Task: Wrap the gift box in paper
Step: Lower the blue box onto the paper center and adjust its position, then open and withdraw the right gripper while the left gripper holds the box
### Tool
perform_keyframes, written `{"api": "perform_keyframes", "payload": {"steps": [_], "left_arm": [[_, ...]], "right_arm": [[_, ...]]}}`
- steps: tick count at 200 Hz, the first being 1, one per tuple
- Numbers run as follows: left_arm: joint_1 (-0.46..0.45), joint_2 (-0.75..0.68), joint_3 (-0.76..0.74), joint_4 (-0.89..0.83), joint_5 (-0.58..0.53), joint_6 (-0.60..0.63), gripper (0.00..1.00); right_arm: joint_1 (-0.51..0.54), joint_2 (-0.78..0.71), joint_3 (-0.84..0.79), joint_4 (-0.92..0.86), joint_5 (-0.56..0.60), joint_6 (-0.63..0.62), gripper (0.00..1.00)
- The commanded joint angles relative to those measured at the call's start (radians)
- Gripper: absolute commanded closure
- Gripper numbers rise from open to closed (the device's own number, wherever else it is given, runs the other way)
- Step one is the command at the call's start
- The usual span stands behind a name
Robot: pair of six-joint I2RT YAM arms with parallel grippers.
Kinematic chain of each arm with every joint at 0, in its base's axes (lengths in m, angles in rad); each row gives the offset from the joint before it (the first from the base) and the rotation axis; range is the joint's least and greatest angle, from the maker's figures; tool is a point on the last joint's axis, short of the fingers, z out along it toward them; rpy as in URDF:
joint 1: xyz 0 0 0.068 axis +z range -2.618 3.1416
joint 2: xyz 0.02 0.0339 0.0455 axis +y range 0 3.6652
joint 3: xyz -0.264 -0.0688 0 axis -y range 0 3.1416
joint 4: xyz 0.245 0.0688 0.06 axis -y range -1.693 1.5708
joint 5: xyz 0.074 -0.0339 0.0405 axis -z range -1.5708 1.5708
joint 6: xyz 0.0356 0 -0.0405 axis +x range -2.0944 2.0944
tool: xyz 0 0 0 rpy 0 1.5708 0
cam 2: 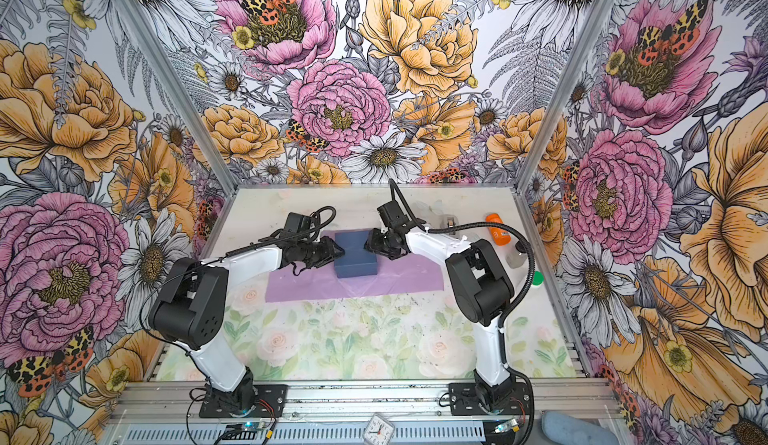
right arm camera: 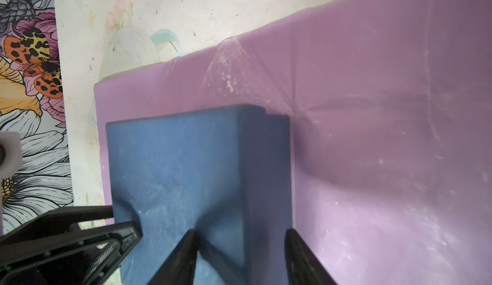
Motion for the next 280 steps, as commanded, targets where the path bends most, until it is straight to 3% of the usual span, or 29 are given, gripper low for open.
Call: {"api": "perform_keyframes", "payload": {"steps": [1,56,111,132,201,280], "left_arm": [[-0.024,0.086,-0.021,-0.049,-0.052,0.054,0.6],[-0.043,0.122,0.016,-0.077,-0.04,0.079,0.6],[-0.058,0.117,0.012,-0.077,-0.047,0.074,0.59],[-0.059,0.111,0.011,-0.079,-0.047,0.075,0.59],[-0.058,0.094,0.006,-0.082,-0.054,0.074,0.59],[-0.053,0.084,0.0,-0.082,-0.064,0.069,0.59]], "right_arm": [[-0.014,-0.078,-0.039,-0.029,0.037,-0.02,0.42],[-0.118,-0.3,-0.207,-0.029,0.037,-0.024,0.37],[-0.403,-0.562,-0.593,-0.03,-0.057,0.056,0.37],[-0.455,-0.616,-0.701,-0.032,-0.065,0.1,0.36],[-0.44,-0.526,-0.721,0.02,-0.07,0.097,0.36],[-0.418,-0.429,-0.73,0.394,-0.168,0.108,0.36]]}}
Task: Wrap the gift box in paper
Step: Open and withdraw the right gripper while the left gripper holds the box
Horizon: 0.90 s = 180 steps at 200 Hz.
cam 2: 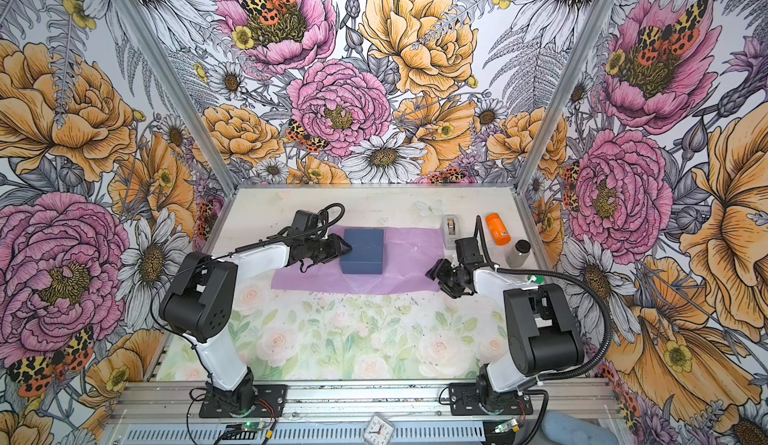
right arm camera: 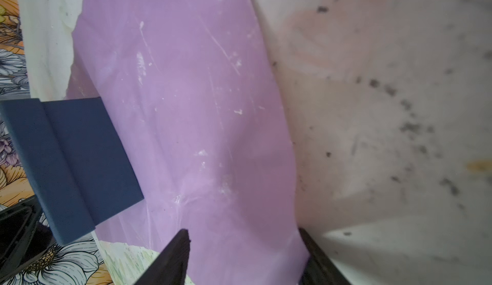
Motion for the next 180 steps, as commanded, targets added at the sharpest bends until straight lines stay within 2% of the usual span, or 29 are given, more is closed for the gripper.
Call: {"api": "perform_keyframes", "payload": {"steps": [1,29,88,116,171,180], "left_arm": [[-0.027,0.03,-0.047,-0.122,-0.058,0.024,0.59],[-0.022,0.024,-0.05,-0.125,-0.058,0.026,0.59],[-0.012,0.024,-0.053,-0.131,-0.067,0.035,0.59],[-0.012,0.024,-0.057,-0.131,-0.07,0.032,0.59],[-0.013,0.024,-0.059,-0.131,-0.073,0.039,0.59],[-0.015,0.024,-0.058,-0.132,-0.078,0.041,0.6]], "right_arm": [[-0.004,0.021,-0.001,0.189,-0.027,0.004,0.36],[-0.022,0.058,0.016,0.275,-0.034,-0.024,0.36],[-0.065,0.128,0.128,0.182,-0.055,-0.175,0.37],[-0.083,0.136,0.136,0.129,-0.092,-0.203,0.48],[-0.083,0.091,0.131,0.018,-0.069,-0.25,0.68],[-0.082,0.082,0.13,0.014,-0.069,-0.251,0.76]]}}
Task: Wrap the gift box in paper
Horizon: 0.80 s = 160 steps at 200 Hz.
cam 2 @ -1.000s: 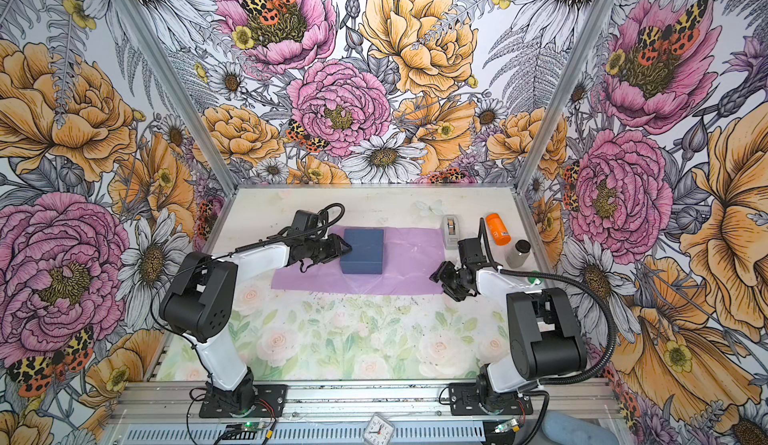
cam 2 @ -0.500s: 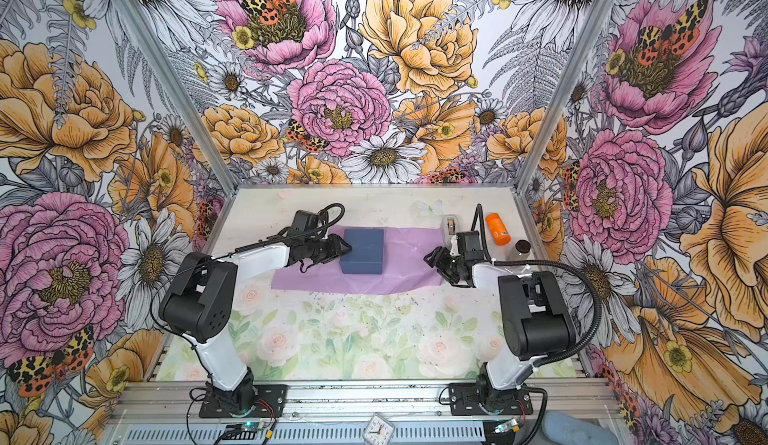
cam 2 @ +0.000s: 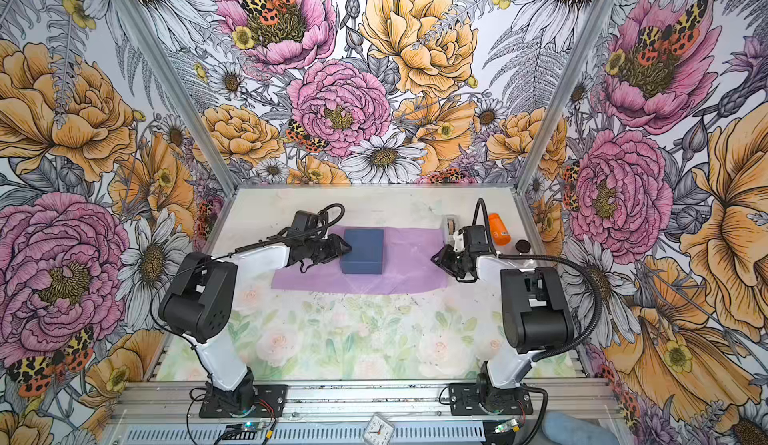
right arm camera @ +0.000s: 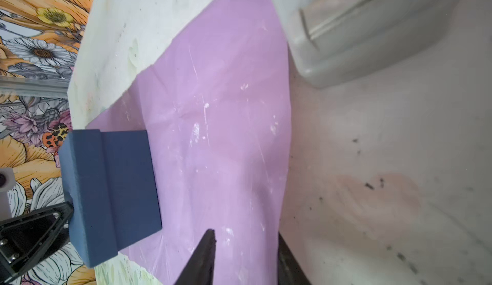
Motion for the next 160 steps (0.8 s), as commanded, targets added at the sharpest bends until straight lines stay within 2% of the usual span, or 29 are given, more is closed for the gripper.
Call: {"api": "perform_keyframes", "payload": {"steps": [1,39,98,102,160], "left_arm": [[-0.015,0.029,-0.052,-0.138,-0.073,0.04,0.59],[-0.012,0.028,-0.056,-0.137,-0.08,0.036,0.59],[-0.009,0.028,-0.059,-0.137,-0.082,0.036,0.59],[-0.009,-0.005,-0.059,-0.138,-0.082,0.035,0.59],[-0.008,-0.02,-0.065,-0.138,-0.086,0.039,0.59]], "right_arm": [[-0.002,-0.041,0.015,-0.05,0.002,-0.032,0.77],[0.03,-0.067,0.041,-0.049,0.003,-0.028,1.0],[0.121,-0.136,0.131,-0.05,0.043,-0.014,1.0],[0.128,-0.139,0.138,-0.05,0.044,-0.013,1.0],[0.234,-0.133,0.245,-0.068,0.075,0.004,1.0]]}}
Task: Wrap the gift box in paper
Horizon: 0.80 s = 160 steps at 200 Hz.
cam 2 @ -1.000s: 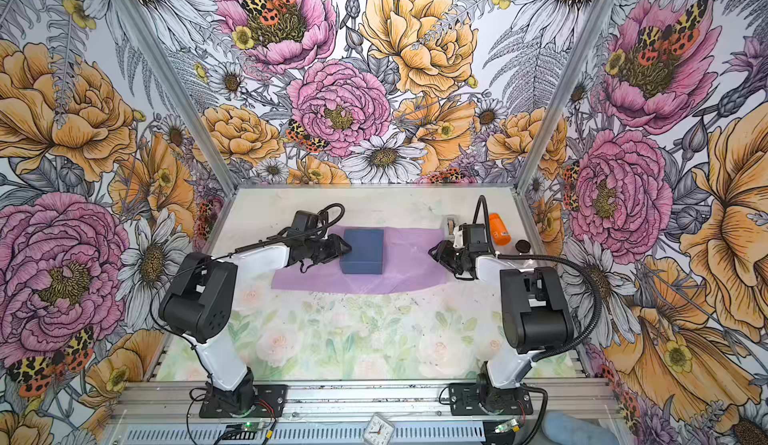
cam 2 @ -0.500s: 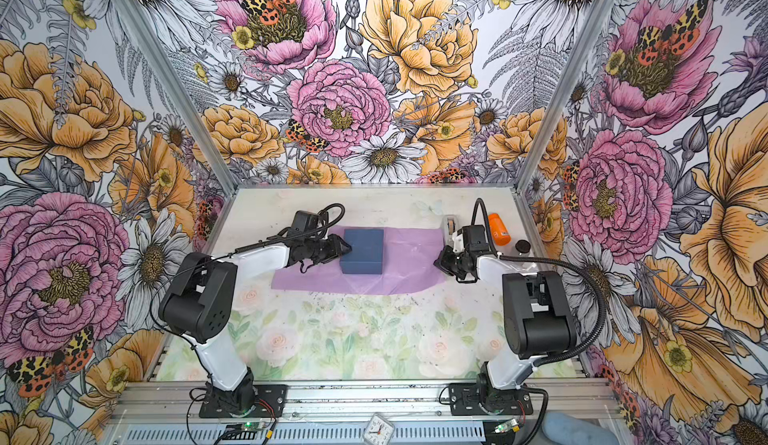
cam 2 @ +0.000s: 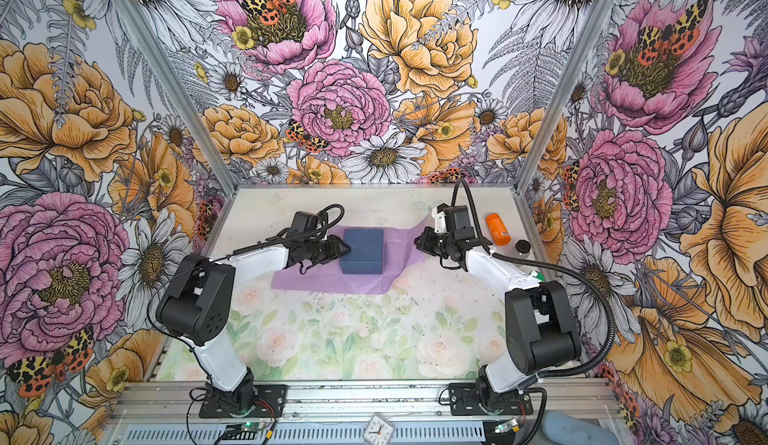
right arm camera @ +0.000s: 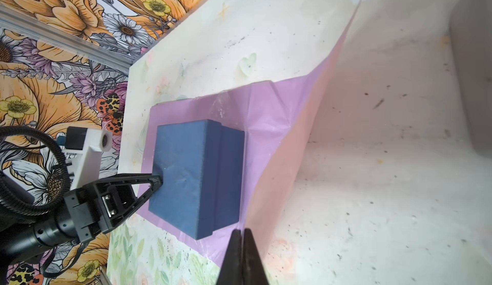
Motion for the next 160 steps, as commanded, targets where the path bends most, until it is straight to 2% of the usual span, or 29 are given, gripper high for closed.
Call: {"api": "perform_keyframes", "payload": {"steps": [1,64,160], "left_arm": [[-0.005,0.004,-0.047,-0.134,-0.065,0.031,0.59],[-0.005,-0.003,-0.055,-0.133,-0.067,0.033,0.59],[0.012,-0.012,-0.084,-0.072,-0.029,-0.012,0.59]], "right_arm": [[0.037,-0.017,0.06,-0.005,0.036,0.008,1.0],[0.149,0.008,0.143,-0.013,0.05,-0.054,1.0],[0.268,0.181,0.29,-0.01,-0.015,-0.138,1.0]]}}
